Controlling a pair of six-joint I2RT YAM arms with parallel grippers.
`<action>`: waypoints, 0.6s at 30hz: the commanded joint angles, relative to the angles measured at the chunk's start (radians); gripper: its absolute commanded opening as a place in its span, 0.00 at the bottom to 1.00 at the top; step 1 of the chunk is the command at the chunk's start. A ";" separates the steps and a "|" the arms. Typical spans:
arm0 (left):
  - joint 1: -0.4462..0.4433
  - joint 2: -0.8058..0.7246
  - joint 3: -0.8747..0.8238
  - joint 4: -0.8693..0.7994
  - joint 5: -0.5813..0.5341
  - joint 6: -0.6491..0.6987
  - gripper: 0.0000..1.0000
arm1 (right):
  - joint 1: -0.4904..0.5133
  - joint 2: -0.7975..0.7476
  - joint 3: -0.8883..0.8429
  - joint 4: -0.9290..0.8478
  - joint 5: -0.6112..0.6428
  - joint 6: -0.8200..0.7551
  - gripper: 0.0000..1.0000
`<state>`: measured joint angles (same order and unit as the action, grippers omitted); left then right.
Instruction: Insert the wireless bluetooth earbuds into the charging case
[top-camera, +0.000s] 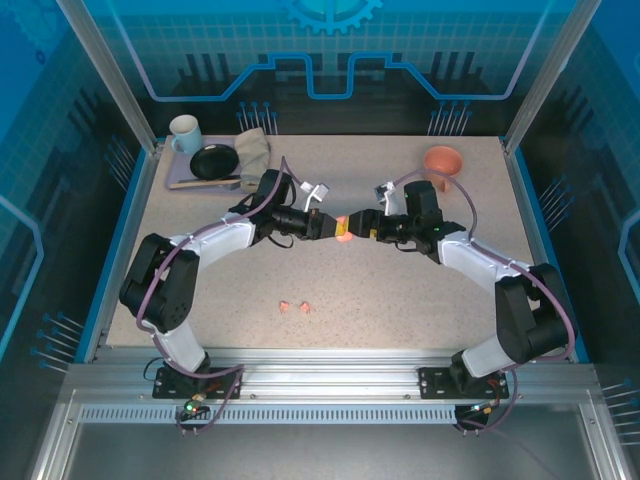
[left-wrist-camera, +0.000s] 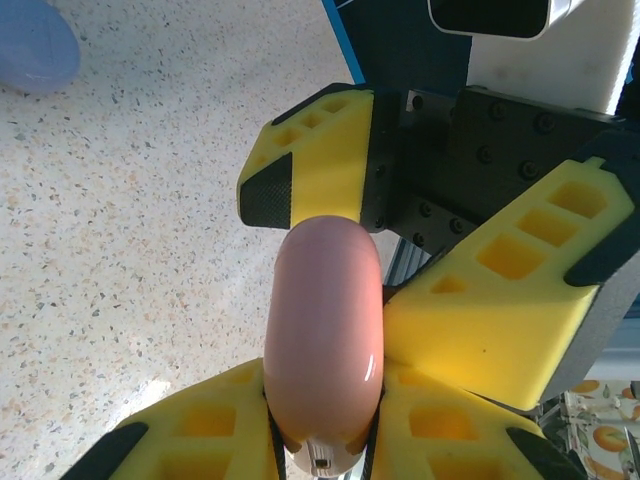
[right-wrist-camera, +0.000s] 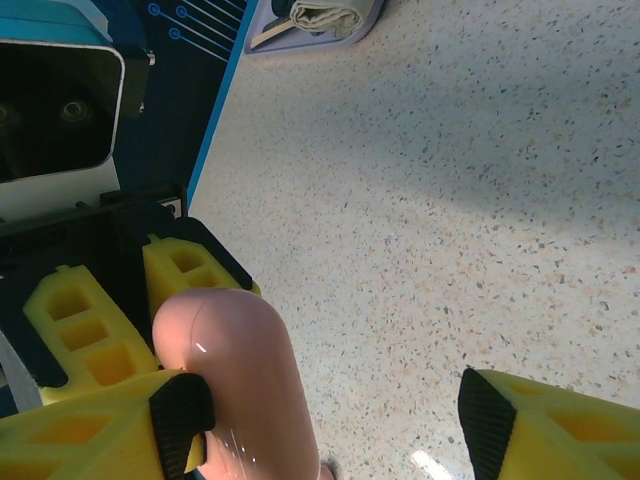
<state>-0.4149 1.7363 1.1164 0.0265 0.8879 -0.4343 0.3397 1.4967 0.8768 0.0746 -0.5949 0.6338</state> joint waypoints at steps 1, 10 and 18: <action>0.009 -0.012 0.040 0.035 0.042 0.026 0.00 | 0.011 0.008 -0.021 -0.040 0.010 -0.028 0.71; 0.054 -0.134 -0.037 0.089 0.046 -0.003 0.00 | -0.117 0.083 -0.079 0.009 0.024 0.025 0.65; 0.089 -0.174 -0.091 0.094 0.019 0.010 0.00 | -0.105 -0.016 -0.047 -0.128 0.060 0.037 0.68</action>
<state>-0.3435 1.5787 1.0657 0.1009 0.8955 -0.4416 0.2218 1.5379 0.7982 0.0330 -0.5610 0.6651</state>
